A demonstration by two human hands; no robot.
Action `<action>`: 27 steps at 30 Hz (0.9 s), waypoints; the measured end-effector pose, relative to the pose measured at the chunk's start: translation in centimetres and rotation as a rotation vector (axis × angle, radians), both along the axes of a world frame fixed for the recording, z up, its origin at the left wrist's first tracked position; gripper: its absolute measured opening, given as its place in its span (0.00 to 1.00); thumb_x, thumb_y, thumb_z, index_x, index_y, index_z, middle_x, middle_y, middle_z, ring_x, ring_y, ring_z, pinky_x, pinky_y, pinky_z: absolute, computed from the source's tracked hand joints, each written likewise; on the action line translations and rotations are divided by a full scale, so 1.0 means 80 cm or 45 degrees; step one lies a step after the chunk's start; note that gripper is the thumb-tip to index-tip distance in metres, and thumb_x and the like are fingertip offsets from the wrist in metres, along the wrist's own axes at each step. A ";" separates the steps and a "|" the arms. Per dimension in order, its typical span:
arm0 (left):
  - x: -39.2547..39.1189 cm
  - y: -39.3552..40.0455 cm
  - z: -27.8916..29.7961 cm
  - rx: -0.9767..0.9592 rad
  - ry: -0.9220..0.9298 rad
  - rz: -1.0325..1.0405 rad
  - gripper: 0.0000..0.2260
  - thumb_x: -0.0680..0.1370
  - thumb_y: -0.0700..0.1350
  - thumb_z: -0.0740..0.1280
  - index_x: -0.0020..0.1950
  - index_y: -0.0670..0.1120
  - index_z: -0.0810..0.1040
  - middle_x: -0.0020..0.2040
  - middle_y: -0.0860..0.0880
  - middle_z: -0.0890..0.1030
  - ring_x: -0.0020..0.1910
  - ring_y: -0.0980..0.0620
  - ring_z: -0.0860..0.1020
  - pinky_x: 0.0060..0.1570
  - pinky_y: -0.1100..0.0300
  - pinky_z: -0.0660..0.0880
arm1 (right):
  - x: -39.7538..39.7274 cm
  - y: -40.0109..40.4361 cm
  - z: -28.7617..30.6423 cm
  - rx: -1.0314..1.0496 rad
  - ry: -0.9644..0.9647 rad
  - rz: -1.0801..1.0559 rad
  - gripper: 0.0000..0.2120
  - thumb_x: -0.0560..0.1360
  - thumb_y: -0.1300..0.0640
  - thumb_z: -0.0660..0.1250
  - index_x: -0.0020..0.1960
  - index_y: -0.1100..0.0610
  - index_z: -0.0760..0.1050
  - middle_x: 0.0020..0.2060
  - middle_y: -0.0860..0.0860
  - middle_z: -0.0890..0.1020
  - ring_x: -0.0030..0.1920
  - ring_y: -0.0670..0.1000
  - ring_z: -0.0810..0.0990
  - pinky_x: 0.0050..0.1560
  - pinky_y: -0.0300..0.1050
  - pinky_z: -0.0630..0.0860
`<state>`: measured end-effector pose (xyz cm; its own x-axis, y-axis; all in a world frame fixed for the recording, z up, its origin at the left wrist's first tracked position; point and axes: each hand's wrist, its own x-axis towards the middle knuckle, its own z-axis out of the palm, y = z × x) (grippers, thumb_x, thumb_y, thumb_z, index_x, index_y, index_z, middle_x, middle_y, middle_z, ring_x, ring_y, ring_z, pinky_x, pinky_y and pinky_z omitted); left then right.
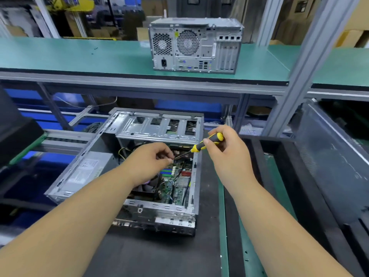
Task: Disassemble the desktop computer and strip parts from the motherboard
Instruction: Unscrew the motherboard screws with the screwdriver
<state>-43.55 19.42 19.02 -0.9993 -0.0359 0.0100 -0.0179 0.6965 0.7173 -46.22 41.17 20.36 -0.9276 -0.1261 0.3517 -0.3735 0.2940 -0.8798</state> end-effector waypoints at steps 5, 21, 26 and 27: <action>0.003 -0.051 -0.014 -0.116 -0.054 -0.040 0.05 0.76 0.45 0.69 0.43 0.56 0.79 0.41 0.55 0.81 0.42 0.55 0.79 0.45 0.60 0.75 | 0.004 -0.046 -0.010 0.069 -0.078 0.034 0.05 0.78 0.54 0.68 0.47 0.46 0.73 0.35 0.40 0.78 0.35 0.41 0.75 0.32 0.28 0.67; -0.028 -0.146 -0.039 -0.580 -0.053 -0.238 0.04 0.74 0.49 0.69 0.48 0.57 0.79 0.42 0.59 0.77 0.44 0.57 0.75 0.45 0.61 0.71 | -0.009 -0.134 -0.017 0.234 -0.276 0.354 0.05 0.78 0.54 0.69 0.48 0.46 0.74 0.43 0.49 0.83 0.40 0.45 0.82 0.37 0.39 0.72; -0.045 -0.159 -0.033 -0.608 -0.076 -0.285 0.03 0.75 0.48 0.68 0.47 0.56 0.78 0.44 0.57 0.77 0.45 0.55 0.76 0.47 0.58 0.74 | -0.017 -0.164 -0.027 0.245 -0.354 0.526 0.07 0.75 0.53 0.73 0.51 0.45 0.77 0.43 0.44 0.83 0.44 0.46 0.84 0.50 0.54 0.80; -0.049 -0.161 -0.031 -0.614 -0.093 -0.302 0.03 0.75 0.48 0.68 0.45 0.56 0.76 0.42 0.57 0.76 0.44 0.54 0.75 0.45 0.58 0.73 | -0.018 -0.170 -0.027 0.253 -0.351 0.563 0.07 0.75 0.53 0.73 0.50 0.44 0.78 0.43 0.43 0.83 0.45 0.45 0.83 0.51 0.53 0.80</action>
